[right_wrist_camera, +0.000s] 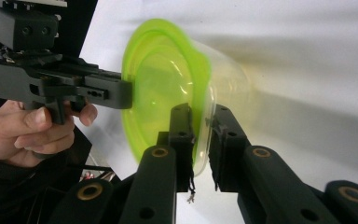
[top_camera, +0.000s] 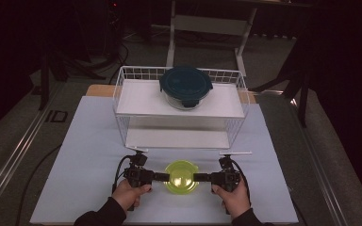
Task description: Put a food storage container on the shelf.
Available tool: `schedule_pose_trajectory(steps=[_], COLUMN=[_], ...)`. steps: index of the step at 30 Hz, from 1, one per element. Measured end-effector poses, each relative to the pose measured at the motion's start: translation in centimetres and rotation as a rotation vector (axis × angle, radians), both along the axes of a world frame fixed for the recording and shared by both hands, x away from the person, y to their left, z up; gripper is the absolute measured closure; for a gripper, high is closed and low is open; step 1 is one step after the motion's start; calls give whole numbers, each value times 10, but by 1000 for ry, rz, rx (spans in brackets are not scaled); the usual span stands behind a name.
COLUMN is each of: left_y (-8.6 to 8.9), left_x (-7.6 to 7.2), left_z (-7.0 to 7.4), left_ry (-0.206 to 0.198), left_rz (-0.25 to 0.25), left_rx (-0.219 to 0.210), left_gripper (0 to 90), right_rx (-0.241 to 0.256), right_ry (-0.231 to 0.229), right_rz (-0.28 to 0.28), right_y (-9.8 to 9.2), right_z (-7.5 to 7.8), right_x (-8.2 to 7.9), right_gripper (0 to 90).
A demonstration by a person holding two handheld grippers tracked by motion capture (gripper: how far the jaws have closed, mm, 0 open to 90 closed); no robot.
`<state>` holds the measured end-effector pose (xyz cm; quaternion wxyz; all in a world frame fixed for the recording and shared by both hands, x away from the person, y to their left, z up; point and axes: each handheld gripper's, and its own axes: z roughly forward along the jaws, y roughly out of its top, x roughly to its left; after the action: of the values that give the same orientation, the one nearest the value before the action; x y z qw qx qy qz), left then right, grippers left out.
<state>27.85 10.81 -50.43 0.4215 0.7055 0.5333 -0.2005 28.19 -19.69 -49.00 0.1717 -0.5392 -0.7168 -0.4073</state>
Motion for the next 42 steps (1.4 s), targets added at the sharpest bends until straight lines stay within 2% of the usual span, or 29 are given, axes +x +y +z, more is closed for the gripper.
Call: schedule_pose_trajectory(steps=[2,7,13,15,20,24,35,37,38,39,40,42], left_y=[1,3,4,4,6,6,10,10,12,12,12,13], left_x=[-1,-2,-3,-4,-5,-6,-8,-8,-8,-8,-8,-8], left_z=[3,15,29,31,47,60,100,100,113,113,122,130], left_ry=[-12,-50,-90,-94,-125,-155,-212,-212,-235,-235,-252,-265], left_rz=[2,1,-8,-6,-6,-11,3,3,8,8,11,13], left_rx=[-4,5,19,19,3,20,7,7,5,5,9,6], left_gripper=[801,805,805,806,806,806,806,806,806,806,806,806], right_rx=[-10,15,11,15,27,23,34,37,36,40,42,47], right_ry=[-16,-23,-61,-67,-92,-113,-171,-179,-194,-199,-205,-217], right_rz=[5,8,16,15,16,15,30,30,30,31,31,31], right_y=[1,1,3,3,3,3,6,6,7,7,8,8], right_z=[2,7,19,23,35,46,83,89,98,102,106,114], right_x=[-1,-1,-3,-3,-4,-6,-5,-5,-4,-4,-3,-2], right_gripper=[813,813,813,813,813,813,813,813,813,813,813,813])
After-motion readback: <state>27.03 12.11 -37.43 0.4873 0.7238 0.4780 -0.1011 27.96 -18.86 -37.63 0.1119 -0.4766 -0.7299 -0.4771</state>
